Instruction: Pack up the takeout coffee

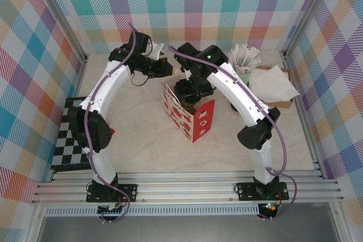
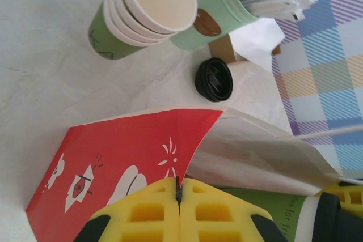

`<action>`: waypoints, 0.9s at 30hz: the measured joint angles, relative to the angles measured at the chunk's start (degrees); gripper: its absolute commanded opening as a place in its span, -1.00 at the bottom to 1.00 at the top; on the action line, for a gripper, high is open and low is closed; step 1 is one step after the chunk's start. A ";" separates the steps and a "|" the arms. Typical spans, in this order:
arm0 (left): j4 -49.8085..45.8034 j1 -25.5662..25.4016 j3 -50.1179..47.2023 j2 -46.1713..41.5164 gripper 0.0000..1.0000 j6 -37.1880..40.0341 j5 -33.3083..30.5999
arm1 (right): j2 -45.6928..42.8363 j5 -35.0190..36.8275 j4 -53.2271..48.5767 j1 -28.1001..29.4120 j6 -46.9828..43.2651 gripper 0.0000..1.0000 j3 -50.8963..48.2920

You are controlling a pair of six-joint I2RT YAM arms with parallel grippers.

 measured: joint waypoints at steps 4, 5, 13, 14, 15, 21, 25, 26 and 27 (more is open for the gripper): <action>2.80 0.00 -3.39 -1.46 -1.00 3.72 3.21 | 0.04 -0.37 -0.02 0.00 -0.98 0.28 0.20; 3.08 0.00 -3.65 -1.64 -1.00 4.79 3.69 | 0.20 -0.33 -0.02 0.00 -1.16 0.28 0.55; 5.33 0.28 -5.16 -3.04 -1.00 9.42 5.01 | 2.03 0.83 -0.02 0.00 -2.25 0.29 2.34; 5.79 0.37 -5.16 -3.04 -1.00 9.44 5.22 | 2.32 0.98 -0.02 0.00 -2.38 0.29 2.34; 6.25 0.46 -5.16 -3.04 -1.00 9.42 5.40 | 2.60 1.07 -0.02 0.00 -2.64 0.29 2.34; 6.23 0.55 -2.80 -2.23 -1.00 8.68 7.48 | 3.69 1.90 -0.02 0.00 -4.15 0.29 2.32; 5.86 0.52 1.07 -0.42 -1.00 6.47 7.87 | 3.76 2.29 -0.02 0.02 -4.98 0.29 2.27; 5.73 0.55 2.08 0.26 -1.00 5.66 7.82 | 3.82 2.34 -0.02 0.02 -5.20 0.29 2.27; 5.57 0.52 2.91 0.90 -1.00 4.76 7.67 | 3.93 2.45 -0.02 0.02 -5.42 0.29 2.27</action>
